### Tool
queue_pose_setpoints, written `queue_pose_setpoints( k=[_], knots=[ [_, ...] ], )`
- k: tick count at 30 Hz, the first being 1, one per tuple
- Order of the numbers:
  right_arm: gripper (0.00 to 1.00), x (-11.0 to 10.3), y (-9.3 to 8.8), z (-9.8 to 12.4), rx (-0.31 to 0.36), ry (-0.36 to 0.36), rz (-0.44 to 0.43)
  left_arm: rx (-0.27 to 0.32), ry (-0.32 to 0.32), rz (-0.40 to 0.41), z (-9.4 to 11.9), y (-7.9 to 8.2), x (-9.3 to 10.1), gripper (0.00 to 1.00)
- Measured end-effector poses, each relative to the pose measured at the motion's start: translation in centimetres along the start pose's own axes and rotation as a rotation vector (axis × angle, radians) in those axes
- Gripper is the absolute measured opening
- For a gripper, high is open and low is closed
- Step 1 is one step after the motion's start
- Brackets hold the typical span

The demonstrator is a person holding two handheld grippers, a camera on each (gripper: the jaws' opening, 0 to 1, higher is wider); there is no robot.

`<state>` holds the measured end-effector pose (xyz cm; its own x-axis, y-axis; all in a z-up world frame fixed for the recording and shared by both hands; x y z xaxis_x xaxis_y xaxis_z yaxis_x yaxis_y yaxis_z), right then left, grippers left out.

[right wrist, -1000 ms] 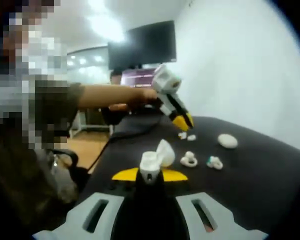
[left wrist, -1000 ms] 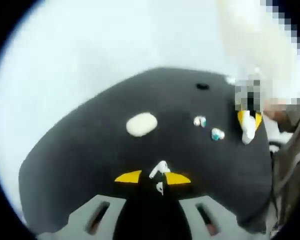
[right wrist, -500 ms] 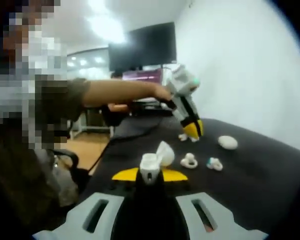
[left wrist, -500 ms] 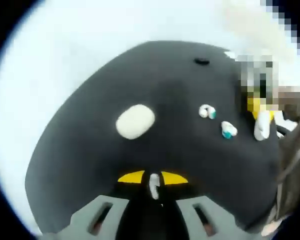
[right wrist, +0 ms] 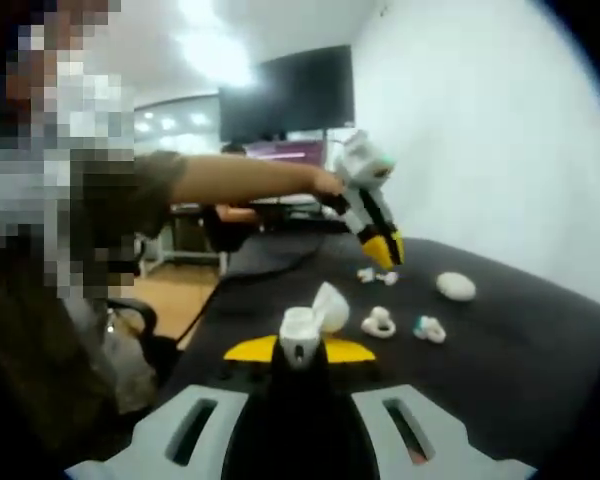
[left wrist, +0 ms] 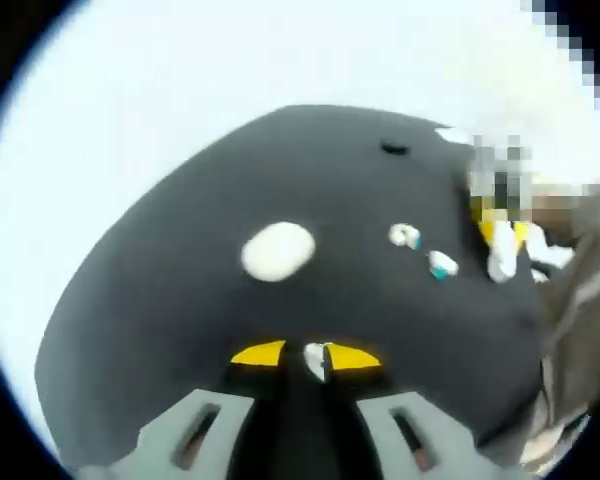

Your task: Pick up three earphones and place each one into its charging case using tactile feedback, ensure that each earphone is properly inserted and securely positioned inside the case.

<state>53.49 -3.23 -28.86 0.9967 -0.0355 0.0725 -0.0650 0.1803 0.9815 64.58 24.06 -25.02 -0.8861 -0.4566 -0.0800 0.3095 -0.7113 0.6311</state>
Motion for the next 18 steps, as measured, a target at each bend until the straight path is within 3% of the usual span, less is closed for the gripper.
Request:
queue_pose_setpoints(
  k=[2, 4, 5, 7, 11, 14, 18],
  knots=[
    [0.17, 0.0, 0.0, 0.0, -0.001, -0.001, 0.001, -0.024, -0.009, -0.039, -0.3, -0.3, 0.0, 0.14],
    [0.17, 0.0, 0.0, 0.0, 0.0, 0.0, 0.0, -0.089, 0.029, -0.069, -0.8, -0.8, -0.5, 0.12],
    [0.17, 0.0, 0.0, 0.0, 0.001, 0.001, -0.001, -0.091, 0.036, -0.074, -1.2, -0.8, -0.7, 0.12],
    [0.17, 0.0, 0.0, 0.0, 0.003, 0.003, 0.0, -0.049, 0.019, -0.026, -1.5, -0.4, -0.7, 0.11],
    [0.17, 0.0, 0.1, 0.0, 0.012, 0.009, -0.007, 0.014, -0.021, -0.008, -1.6, 0.0, -0.6, 0.15],
    [0.17, 0.0, 0.1, 0.0, 0.014, 0.009, -0.007, 0.02, -0.011, -0.012, -1.3, 0.2, -1.0, 0.17],
    [0.17, 0.0, 0.2, 0.0, 0.015, 0.009, -0.007, -0.02, 0.041, 0.008, -1.3, 0.1, -1.8, 0.16]
  ],
)
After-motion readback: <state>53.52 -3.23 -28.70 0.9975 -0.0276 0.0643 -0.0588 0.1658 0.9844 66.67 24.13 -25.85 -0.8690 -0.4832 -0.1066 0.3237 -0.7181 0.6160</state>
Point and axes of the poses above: the point that each gripper's makers call its tool centre point, and the gripper's own axes: z roughly backward along the fingers, x roughly to its right, y roughly out of its top, the point moved 8 cm from there along z, roughly backward along the fingers
